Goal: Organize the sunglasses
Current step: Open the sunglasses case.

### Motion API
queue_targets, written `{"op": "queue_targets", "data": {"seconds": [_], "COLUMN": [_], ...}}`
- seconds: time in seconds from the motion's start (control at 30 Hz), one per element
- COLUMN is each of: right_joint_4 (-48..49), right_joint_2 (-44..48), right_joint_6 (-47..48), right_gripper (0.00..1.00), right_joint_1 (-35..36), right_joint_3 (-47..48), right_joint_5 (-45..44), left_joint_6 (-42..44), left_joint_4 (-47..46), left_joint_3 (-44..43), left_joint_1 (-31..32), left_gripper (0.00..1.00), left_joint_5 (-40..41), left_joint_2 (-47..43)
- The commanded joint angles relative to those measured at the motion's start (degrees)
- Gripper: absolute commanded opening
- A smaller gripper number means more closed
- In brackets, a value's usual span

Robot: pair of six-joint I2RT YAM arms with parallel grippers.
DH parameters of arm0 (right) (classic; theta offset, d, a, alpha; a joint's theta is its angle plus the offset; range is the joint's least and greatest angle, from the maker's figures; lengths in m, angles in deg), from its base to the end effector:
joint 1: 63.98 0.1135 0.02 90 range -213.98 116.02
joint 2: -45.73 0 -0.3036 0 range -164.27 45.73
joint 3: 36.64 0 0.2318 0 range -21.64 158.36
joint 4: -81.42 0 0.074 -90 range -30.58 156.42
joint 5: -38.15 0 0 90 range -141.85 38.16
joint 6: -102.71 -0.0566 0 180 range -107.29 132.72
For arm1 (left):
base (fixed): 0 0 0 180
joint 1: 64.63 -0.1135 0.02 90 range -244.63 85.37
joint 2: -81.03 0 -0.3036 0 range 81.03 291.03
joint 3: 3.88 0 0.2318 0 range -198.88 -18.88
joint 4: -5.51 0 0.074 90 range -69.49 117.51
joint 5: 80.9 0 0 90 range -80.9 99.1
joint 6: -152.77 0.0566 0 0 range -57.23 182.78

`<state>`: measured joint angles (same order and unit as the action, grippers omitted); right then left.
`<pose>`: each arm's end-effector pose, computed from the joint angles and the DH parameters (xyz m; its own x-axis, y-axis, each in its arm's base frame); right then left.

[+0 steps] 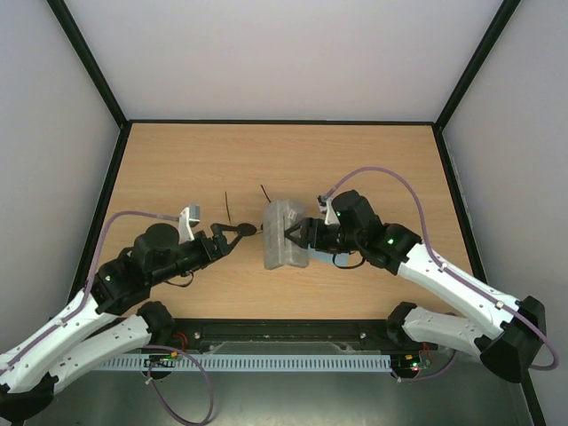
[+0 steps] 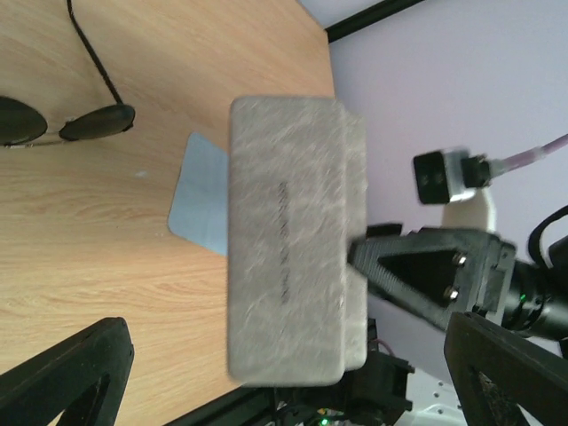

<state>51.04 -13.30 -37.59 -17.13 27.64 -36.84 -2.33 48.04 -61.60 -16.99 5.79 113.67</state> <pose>0.1337 0.1640 0.3404 -0.8511 0.1787 -0.4937 -0.3291 0.5511 0.7668 0.0641 -0.0752 0.3364 -0.7879 -0.4799 -0.3860 0.1430 0.4671 -0.8726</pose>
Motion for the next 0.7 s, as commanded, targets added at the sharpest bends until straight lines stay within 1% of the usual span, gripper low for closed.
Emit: {"op": "queue_targets", "data": {"seconds": [0.0,0.1,0.23,0.4,0.57,0.67], "right_joint_4": [-8.2,-15.0,-21.8,-26.7,-31.2,-36.3], "right_joint_2": [-0.4,-1.6,-7.7,-19.5,-34.2,-43.0], "right_joint_6": [4.0,7.0,10.3,13.1,16.8,17.3], "right_gripper": [0.26,0.25,0.26,0.26,0.26,0.26], "right_joint_1": [-2.2,-2.2,-2.2,-2.4,-4.3,-5.0], "right_joint_3": [3.2,6.0,12.3,22.0,31.9,38.8], "right_joint_5": [-5.4,-15.5,-29.2,-41.4,-53.5,-60.9], "left_joint_6": [1.2,1.7,2.2,3.2,3.4,3.4], "left_joint_4": [-1.4,-2.2,-3.8,-4.1,-3.9,-4.0], "left_joint_3": [2.5,3.7,4.7,4.5,5.3,6.1], "left_joint_1": [-0.4,-0.4,-0.4,-0.4,-0.4,-0.5], "left_gripper": [0.99,0.99,0.99,0.99,0.99,0.99], "left_joint_5": [-3.2,-4.3,-5.2,-6.2,-7.1,-7.6], "left_joint_2": [1.2,2.2,2.9,3.8,2.2,0.9]}}
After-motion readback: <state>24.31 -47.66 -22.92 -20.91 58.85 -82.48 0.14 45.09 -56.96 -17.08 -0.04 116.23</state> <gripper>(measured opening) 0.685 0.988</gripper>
